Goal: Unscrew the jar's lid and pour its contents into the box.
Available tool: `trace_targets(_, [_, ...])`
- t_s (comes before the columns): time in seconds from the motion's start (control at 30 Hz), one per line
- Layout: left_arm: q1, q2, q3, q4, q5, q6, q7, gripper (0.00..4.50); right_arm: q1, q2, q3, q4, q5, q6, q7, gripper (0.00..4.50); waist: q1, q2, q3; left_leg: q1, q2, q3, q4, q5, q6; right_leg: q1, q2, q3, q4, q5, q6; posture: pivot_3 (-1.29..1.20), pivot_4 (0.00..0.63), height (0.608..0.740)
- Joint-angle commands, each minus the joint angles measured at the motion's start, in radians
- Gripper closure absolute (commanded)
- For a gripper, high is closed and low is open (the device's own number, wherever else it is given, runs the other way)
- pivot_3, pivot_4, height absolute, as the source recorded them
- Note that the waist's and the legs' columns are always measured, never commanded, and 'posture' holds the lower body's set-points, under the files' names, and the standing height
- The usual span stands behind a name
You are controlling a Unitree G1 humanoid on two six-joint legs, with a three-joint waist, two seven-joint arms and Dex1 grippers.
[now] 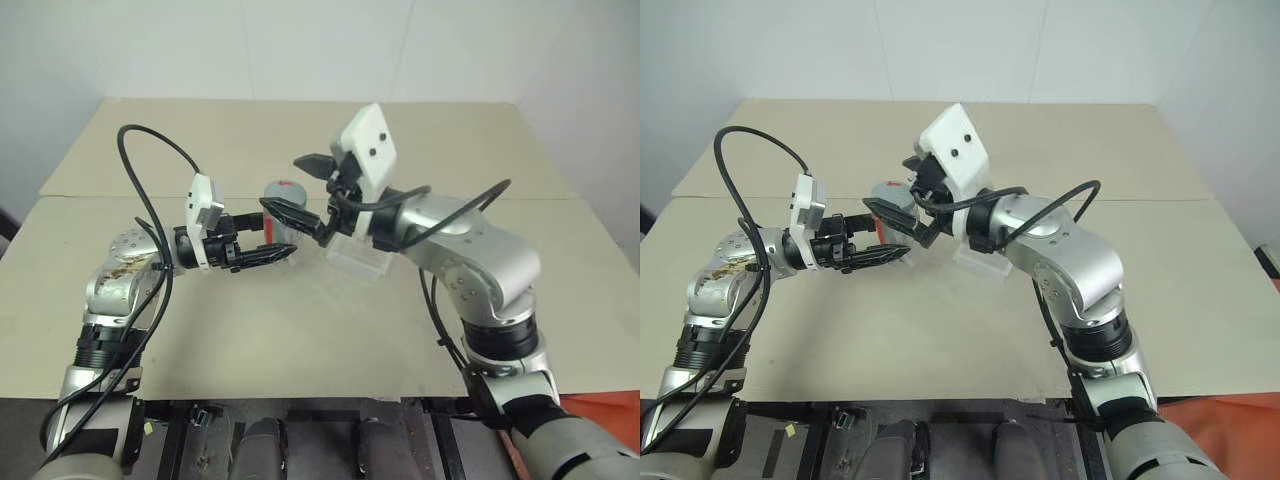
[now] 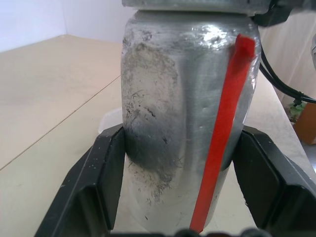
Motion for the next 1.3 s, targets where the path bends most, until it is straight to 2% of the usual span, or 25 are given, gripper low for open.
trace_targets(0.03, [-0.007, 0.007, 0.016, -0.028, -0.007, -0.015, -0.002, 1.55, -0.021, 0.007, -0.004, -0.016, -0.012, -0.01, -0.001, 0.09, -0.001, 0.0, 0.0, 0.0, 0.0, 0.0, 0.0, 0.0, 0.0, 0.0, 0.0, 0.0, 0.0, 0.0, 0.0, 0.0, 0.15, 0.74])
trace_targets(1.3, [0.013, 0.014, 0.034, -0.059, -0.026, 0.003, 0.011, 1.55, 0.086, -0.119, -0.105, -0.142, 0.055, 0.061, -0.002, 0.09, -0.001, 0.0, 0.0, 0.0, 0.0, 0.0, 0.0, 0.0, 0.0, 0.0, 0.0, 0.0, 0.0, 0.0, 0.0, 0.0, 0.15, 0.74])
